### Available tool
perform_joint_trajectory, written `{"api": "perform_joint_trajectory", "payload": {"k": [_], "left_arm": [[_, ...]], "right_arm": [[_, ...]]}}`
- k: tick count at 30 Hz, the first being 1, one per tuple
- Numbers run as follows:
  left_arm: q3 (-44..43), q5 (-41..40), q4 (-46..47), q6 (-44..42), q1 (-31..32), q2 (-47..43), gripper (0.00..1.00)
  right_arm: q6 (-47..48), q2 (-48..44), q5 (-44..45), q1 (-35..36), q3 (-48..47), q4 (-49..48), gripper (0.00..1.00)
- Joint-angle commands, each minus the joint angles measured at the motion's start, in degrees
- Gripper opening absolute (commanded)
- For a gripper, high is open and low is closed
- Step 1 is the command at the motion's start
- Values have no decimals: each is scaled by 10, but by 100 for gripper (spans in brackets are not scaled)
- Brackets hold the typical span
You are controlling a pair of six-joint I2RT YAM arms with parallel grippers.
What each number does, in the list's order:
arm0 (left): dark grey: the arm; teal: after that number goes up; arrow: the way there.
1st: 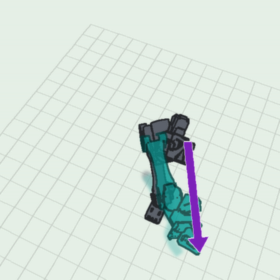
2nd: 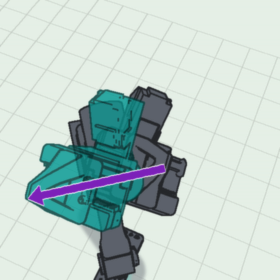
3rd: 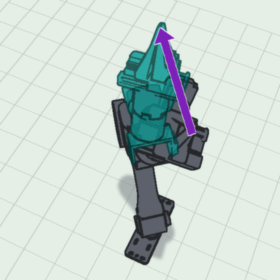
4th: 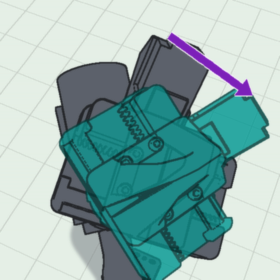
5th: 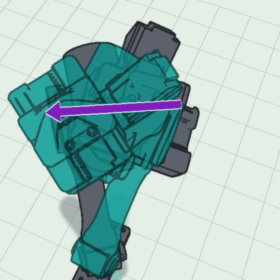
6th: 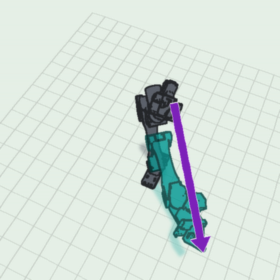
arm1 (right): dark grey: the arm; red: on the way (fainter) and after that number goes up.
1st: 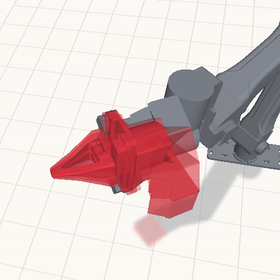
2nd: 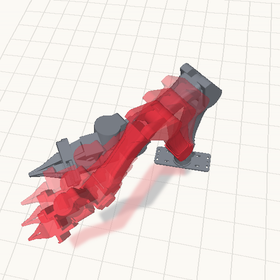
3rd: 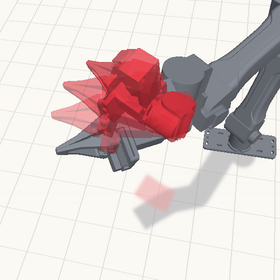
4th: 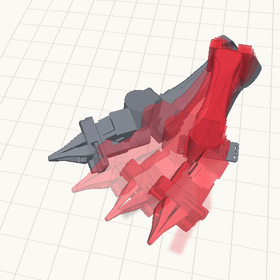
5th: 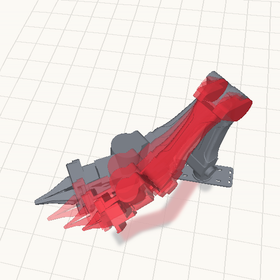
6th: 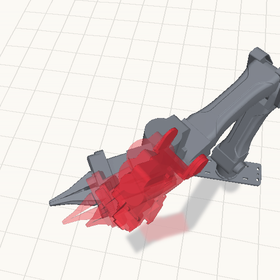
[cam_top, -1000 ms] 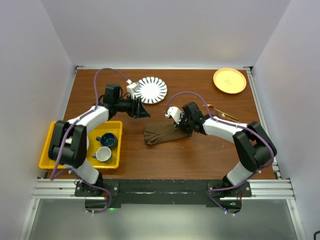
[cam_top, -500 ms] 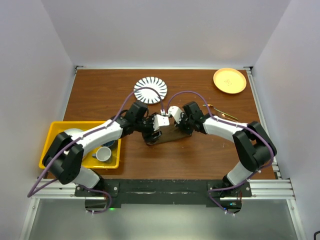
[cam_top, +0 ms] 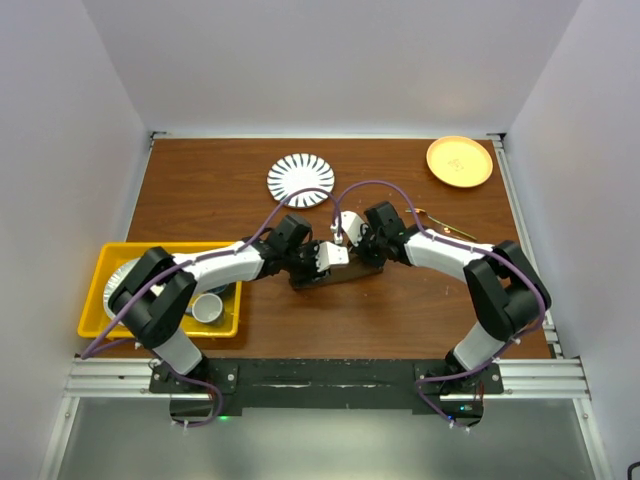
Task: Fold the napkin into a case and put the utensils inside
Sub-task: Stuff the top corner of the smaller-rectangle-folded napkin at the center of the board.
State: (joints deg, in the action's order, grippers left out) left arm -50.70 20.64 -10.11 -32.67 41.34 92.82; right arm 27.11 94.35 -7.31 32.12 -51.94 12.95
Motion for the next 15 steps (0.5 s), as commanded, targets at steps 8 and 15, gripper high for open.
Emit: {"api": "perform_joint_trajectory", "payload": {"k": [8,15], "left_arm": [[-10,-7,19,-58,4,-54,3],[-20,-35,59,-108,4,-55,0]], "right_arm": [[28,24,-32,0,-10,30,0],[40,30,-41,0,-17,36,0]]}}
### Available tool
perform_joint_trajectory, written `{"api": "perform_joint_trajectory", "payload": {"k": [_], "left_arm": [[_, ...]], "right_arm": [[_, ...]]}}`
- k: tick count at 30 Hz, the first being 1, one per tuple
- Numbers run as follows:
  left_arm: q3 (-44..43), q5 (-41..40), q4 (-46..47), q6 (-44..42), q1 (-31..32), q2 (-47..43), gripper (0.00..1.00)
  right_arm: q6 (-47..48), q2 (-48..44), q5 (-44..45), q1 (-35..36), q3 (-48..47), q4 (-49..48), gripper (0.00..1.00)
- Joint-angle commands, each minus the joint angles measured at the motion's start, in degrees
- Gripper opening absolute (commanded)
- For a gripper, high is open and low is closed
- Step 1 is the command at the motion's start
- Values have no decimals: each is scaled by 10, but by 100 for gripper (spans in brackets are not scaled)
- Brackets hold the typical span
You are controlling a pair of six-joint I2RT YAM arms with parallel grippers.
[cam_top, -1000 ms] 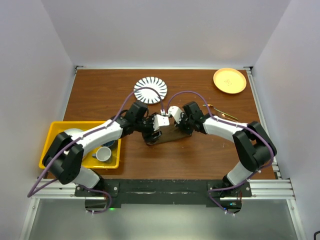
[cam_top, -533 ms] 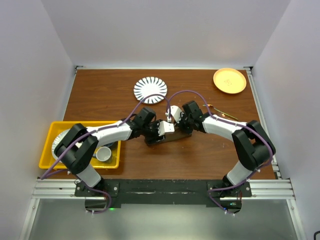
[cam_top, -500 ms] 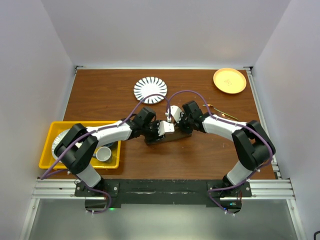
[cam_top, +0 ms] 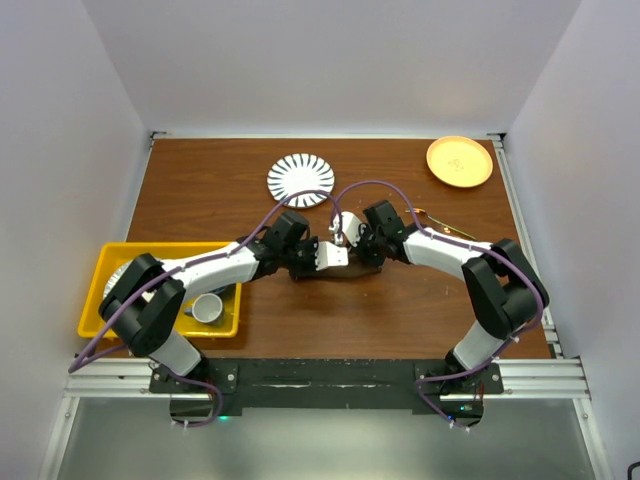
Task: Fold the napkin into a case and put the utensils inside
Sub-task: Stuff the top corner of the smaller-rectangle-folded napkin at the center of the board.
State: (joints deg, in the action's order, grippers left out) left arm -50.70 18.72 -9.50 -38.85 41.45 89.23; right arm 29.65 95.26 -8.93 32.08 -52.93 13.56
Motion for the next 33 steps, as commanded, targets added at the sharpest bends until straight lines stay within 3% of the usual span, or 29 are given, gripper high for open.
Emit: {"api": "perform_joint_trajectory", "payload": {"k": [1,17,24,33], "left_arm": [[-18,-18,68,-58,3,-18,0],[-20,-60,195,-136,-5,102,0],[-10,-45,143,-184,-7,143,0],[44,4,59,-162,16,78,0]], "right_arm": [[16,22,-25,0,-9,31,0],[30,26,-45,0,-24,46,0],[37,31,-62,-2,-42,69,0],[74,-10,-117,-3,-17,125,0]]}}
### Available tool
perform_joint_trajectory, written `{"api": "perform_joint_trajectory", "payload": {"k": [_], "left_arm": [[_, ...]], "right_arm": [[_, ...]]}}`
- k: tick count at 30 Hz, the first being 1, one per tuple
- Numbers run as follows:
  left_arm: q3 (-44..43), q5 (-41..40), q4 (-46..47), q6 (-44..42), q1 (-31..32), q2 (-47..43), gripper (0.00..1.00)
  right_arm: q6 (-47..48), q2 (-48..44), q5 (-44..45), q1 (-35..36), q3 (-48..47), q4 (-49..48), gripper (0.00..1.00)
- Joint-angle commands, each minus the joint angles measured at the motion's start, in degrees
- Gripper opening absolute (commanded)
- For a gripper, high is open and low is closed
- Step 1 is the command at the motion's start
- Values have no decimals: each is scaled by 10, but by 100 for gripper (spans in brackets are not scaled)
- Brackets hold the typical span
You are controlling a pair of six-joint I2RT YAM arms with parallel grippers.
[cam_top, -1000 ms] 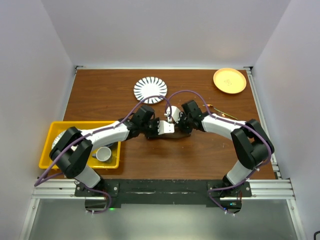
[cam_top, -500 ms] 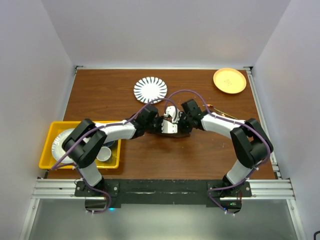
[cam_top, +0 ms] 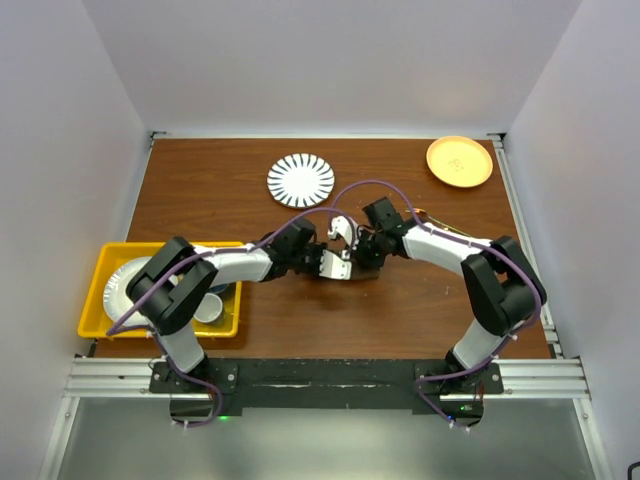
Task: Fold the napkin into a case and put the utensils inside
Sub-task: Stuff the top corner of the smaller-rectangle-folded napkin at the center of the board.
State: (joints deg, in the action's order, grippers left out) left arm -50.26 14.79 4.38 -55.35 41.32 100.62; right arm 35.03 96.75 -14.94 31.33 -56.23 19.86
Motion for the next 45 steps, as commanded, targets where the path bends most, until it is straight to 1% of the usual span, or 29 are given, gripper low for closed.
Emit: {"api": "perform_joint_trajectory", "payload": {"k": [1,5,9,14,18,19,20,22,23,24,28,30,32,35,37,39,40,45], "left_arm": [[45,47,-88,8,27,-43,0],[67,45,-122,35,53,-79,0],[64,59,-152,74,68,-87,0],[62,74,-163,93,68,-75,0],[57,77,-162,103,68,-68,0],[55,78,-163,104,67,-65,0],[53,79,-168,104,67,-62,0],[49,85,-173,104,67,-60,0],[46,87,-177,104,67,-60,0],[47,90,-180,103,67,-59,0],[41,94,-189,104,67,-53,0],[39,94,-188,106,67,-51,0],[39,93,-191,107,67,-50,0],[38,93,-191,108,67,-47,0],[38,93,-190,111,68,-50,0],[42,90,-186,115,67,-53,0],[43,89,-182,117,67,-54,0],[50,89,-177,118,67,-65,0]], "right_arm": [[23,-30,-64,4,18,67,0],[41,-48,-98,5,20,95,0],[57,-46,-129,5,6,130,0],[17,-60,-119,4,-10,128,0],[-29,-83,-92,3,-13,116,11],[-39,-94,-85,3,-13,111,14],[-53,-99,-72,3,-9,108,21],[-67,-117,-57,3,-5,94,30],[-73,-123,-50,2,1,91,43],[-75,-129,-46,2,3,84,45],[-84,-157,-5,3,22,61,46],[-83,-190,14,2,45,36,46],[-78,-232,11,1,74,22,48],[-72,-254,-9,2,97,19,48],[-70,-242,-21,1,94,32,45],[-76,-221,-35,1,82,41,45],[-79,-213,-60,2,79,42,47],[-67,-183,-111,2,92,14,59]]}}
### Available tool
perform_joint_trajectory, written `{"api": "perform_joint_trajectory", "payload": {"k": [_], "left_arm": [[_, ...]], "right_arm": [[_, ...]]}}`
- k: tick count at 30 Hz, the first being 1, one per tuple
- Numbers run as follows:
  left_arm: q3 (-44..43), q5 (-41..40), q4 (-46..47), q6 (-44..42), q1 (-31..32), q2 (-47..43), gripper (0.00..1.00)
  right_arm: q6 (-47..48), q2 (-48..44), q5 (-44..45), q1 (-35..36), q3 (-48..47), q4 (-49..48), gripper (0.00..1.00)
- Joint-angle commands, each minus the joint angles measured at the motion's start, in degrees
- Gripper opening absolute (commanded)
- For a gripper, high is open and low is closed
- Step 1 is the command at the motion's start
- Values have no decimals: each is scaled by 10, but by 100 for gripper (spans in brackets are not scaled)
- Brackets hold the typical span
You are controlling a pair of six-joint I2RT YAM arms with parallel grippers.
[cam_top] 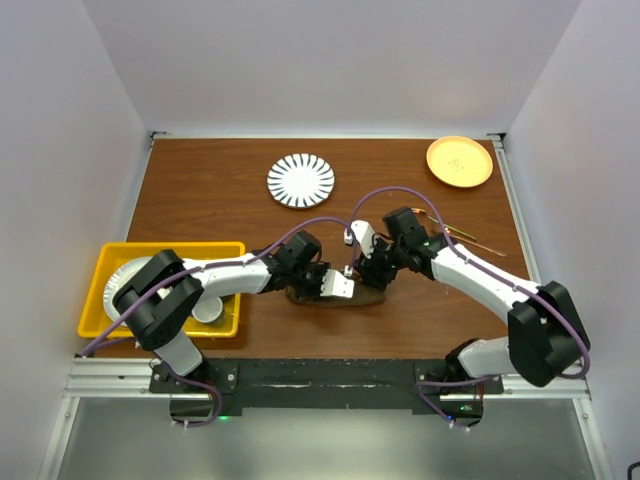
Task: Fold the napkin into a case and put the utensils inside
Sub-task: Stuff the top corner of the smaller-rectangle-folded napkin at the center of the board.
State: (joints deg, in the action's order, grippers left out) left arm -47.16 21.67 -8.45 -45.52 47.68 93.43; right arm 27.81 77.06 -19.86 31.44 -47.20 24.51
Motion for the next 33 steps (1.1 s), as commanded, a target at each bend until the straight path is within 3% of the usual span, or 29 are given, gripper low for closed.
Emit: {"api": "perform_joint_trajectory", "payload": {"k": [1,7,15,33], "left_arm": [[22,20,-45,19,4,6,0],[24,21,-45,19,3,4,0],[26,21,-45,17,3,2,0],[22,21,-47,17,3,6,0]], "right_arm": [[8,32,-67,0,-3,-35,59],[38,73,-116,-1,-38,-25,63],[96,115,-192,0,-83,47,52],[170,186,-249,3,-157,166,57]]}}
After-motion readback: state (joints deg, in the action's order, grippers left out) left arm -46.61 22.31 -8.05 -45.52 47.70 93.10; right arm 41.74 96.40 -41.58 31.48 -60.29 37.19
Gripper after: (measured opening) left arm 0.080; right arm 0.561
